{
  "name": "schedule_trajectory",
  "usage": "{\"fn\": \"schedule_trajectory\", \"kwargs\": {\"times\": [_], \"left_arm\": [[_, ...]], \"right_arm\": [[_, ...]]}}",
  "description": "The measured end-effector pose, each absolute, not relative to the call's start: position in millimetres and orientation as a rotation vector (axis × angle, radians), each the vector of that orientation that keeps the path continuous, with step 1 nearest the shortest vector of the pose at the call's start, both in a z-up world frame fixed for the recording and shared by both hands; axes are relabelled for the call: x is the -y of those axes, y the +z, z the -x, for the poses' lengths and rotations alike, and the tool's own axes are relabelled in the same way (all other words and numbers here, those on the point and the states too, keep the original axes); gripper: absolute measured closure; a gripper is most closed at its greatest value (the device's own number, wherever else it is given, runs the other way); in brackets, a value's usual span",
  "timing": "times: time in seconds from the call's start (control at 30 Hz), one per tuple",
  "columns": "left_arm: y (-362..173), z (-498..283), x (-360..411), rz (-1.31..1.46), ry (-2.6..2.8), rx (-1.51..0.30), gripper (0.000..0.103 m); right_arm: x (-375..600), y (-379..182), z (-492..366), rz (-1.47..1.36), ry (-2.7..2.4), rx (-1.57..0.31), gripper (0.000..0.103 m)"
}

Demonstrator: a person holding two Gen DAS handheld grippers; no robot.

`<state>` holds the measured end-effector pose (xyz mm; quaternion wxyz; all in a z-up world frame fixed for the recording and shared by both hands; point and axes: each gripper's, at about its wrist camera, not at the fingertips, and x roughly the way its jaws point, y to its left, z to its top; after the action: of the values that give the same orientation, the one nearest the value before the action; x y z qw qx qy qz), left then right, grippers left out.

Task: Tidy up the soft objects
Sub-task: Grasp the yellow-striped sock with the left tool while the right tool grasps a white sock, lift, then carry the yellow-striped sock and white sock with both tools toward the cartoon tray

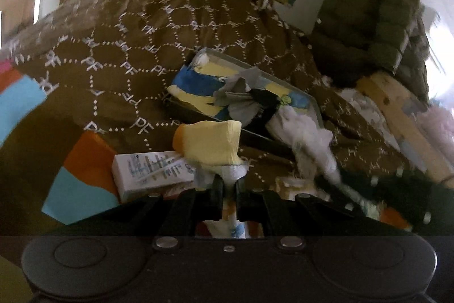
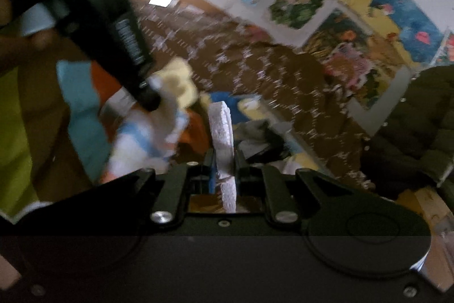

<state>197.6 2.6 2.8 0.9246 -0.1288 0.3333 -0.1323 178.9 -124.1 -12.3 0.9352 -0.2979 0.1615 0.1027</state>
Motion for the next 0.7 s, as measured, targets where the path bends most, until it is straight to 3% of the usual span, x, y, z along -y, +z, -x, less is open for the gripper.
{"fn": "schedule_trajectory", "kwargs": {"times": [0.7], "left_arm": [[134,-167,79,-0.04,-0.291,-0.478,0.096]], "right_arm": [[218,50,-168,0.272,0.056,-0.036,0.096]]}}
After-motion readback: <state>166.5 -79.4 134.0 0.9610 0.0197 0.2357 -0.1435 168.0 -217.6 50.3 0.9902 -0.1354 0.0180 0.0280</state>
